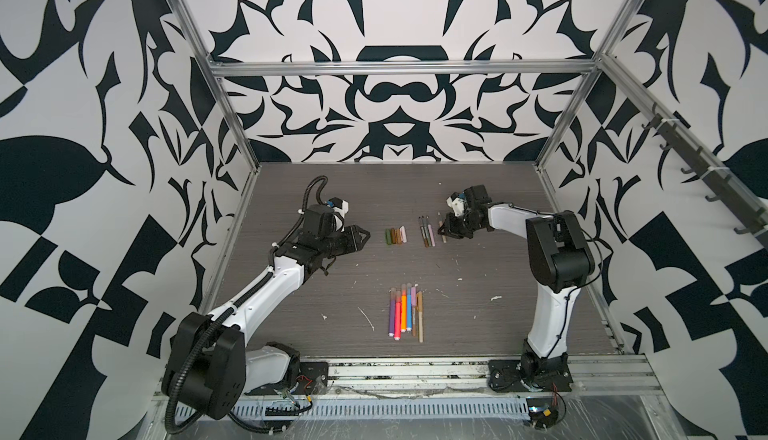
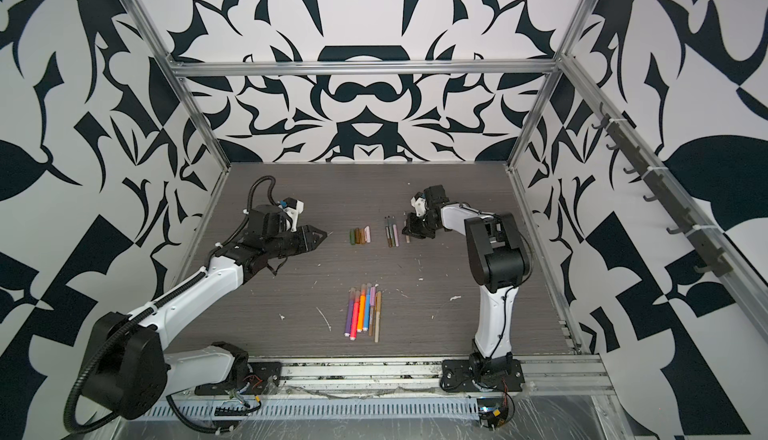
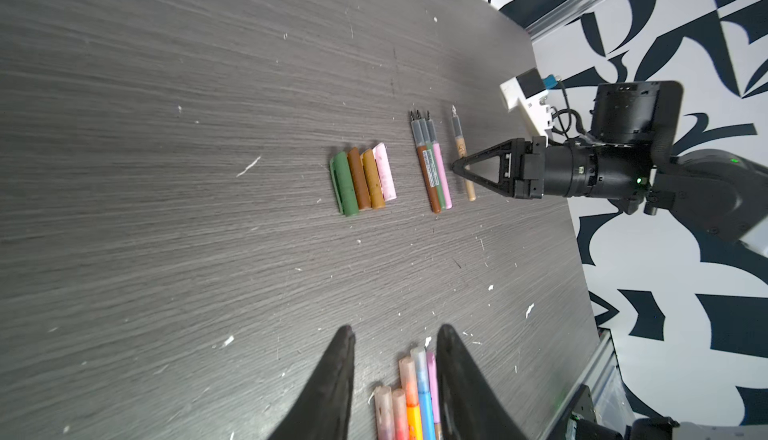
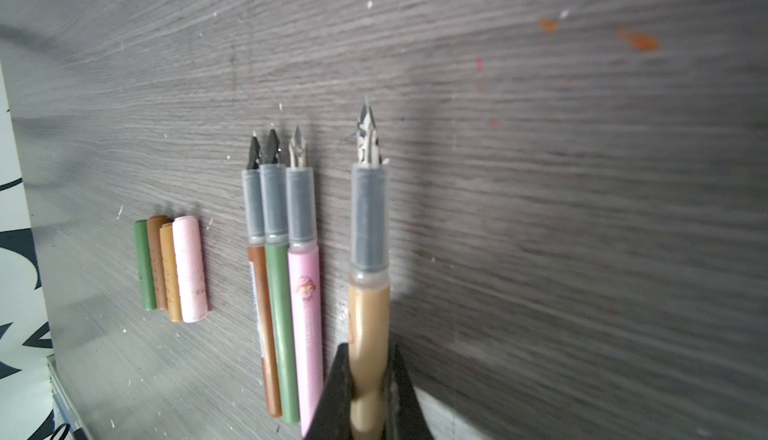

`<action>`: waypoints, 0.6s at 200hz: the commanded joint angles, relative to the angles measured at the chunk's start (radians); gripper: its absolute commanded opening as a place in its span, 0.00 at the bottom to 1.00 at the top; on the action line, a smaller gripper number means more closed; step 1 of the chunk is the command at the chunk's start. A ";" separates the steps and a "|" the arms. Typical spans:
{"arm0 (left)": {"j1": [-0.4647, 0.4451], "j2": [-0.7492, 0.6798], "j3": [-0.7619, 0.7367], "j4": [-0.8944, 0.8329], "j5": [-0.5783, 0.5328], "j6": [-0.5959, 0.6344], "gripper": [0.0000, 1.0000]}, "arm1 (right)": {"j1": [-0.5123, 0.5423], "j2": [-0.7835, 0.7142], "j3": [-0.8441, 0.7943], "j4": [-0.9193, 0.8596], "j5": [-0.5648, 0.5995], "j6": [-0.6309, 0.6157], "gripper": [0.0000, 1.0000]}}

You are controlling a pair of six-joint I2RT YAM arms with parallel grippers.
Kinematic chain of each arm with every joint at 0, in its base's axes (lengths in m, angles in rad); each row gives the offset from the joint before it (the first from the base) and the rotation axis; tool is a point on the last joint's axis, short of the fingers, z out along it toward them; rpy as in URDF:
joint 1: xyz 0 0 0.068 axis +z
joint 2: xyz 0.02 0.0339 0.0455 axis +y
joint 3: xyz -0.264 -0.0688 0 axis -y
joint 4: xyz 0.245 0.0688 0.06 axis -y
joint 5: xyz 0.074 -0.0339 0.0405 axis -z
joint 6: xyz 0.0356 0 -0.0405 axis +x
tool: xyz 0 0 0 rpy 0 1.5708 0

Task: Open the pen caps
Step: 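Lower the tan pen beside the pink pen and open the right gripper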

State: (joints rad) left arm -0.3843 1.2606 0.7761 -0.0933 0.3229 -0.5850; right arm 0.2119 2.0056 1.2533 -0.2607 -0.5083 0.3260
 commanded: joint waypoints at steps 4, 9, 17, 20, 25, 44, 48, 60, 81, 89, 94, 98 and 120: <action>0.002 0.005 0.017 0.019 0.024 -0.012 0.36 | 0.004 -0.021 -0.014 0.011 -0.032 0.004 0.00; 0.002 0.006 0.018 0.020 0.025 -0.013 0.36 | 0.004 -0.017 -0.011 0.008 -0.030 0.005 0.00; 0.004 0.006 0.019 0.020 0.025 -0.012 0.36 | 0.004 -0.010 -0.007 0.002 -0.032 0.004 0.00; 0.003 0.006 0.019 0.020 0.025 -0.012 0.36 | 0.004 -0.009 -0.005 0.000 -0.032 0.005 0.00; 0.003 0.006 0.020 0.020 0.026 -0.012 0.36 | 0.004 -0.007 -0.005 -0.001 -0.033 0.005 0.00; 0.004 0.006 0.022 0.014 0.026 -0.010 0.36 | 0.004 -0.007 -0.005 0.001 -0.033 0.005 0.00; 0.003 0.004 0.021 0.012 0.027 -0.009 0.36 | 0.004 -0.007 -0.007 0.001 -0.033 0.006 0.00; 0.003 0.001 0.017 0.009 0.022 -0.006 0.36 | 0.004 -0.011 -0.011 0.004 -0.034 0.007 0.00; 0.002 -0.006 0.010 0.011 0.020 -0.007 0.36 | 0.005 -0.013 -0.005 0.000 -0.041 0.006 0.08; 0.002 -0.006 0.008 0.016 0.024 -0.010 0.36 | 0.005 -0.013 -0.002 -0.003 -0.044 0.003 0.14; 0.002 -0.004 0.009 0.017 0.027 -0.011 0.36 | 0.006 -0.014 0.001 -0.007 -0.043 0.001 0.18; 0.003 -0.004 0.009 0.018 0.028 -0.010 0.36 | 0.007 -0.014 0.003 -0.009 -0.042 0.000 0.20; 0.002 0.002 0.020 0.015 0.034 -0.010 0.36 | 0.006 -0.016 0.008 -0.013 -0.042 0.000 0.28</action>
State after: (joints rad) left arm -0.3843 1.2636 0.7765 -0.0875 0.3386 -0.5888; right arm 0.2119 2.0060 1.2499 -0.2619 -0.5346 0.3340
